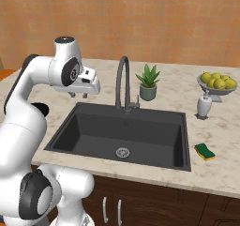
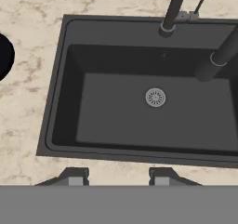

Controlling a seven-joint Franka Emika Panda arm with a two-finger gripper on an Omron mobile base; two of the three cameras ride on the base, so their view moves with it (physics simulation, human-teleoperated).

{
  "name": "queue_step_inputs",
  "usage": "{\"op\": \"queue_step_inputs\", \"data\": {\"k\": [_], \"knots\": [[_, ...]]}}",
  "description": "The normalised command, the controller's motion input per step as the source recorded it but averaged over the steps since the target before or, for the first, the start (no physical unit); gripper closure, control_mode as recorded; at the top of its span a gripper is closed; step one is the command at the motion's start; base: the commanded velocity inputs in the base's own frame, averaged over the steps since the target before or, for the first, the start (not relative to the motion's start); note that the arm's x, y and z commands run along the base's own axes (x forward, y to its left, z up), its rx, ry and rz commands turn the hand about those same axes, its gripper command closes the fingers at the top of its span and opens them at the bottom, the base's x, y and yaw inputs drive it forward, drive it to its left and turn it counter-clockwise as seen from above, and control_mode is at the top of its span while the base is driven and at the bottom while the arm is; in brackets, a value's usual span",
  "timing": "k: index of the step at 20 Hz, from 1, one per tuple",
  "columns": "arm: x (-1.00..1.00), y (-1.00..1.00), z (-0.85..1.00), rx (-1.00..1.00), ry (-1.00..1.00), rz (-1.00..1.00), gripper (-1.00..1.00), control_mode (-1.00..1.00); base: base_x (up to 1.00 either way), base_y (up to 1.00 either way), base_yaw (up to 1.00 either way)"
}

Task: Pick the pan and sponge and place them into the sink. Then turn on the water.

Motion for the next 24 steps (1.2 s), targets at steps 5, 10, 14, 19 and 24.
{"op": "queue_step_inputs", "data": {"k": [5, 10, 14, 19, 24], "knots": [[0.0, 0.07, -0.04, 0.0, 0.05, 0.0, -1.0, -1.0, 0.0, 0.0, 0.0], [0.11, 0.97, -0.39, -0.11, 0.06, 0.0, -1.0, -1.0, 0.0, 0.0, 0.0], [-0.17, 1.0, -0.35, -0.01, 0.07, -0.04, -1.0, -1.0, 0.0, 0.0, 0.0], [-0.13, 1.0, -0.34, 0.0, 0.05, -0.04, -1.0, -1.0, 0.0, 0.0, 0.0], [0.0, 0.95, -0.61, 0.0, 0.04, 0.0, -1.0, -1.0, 0.0, 0.0, 0.0]]}}
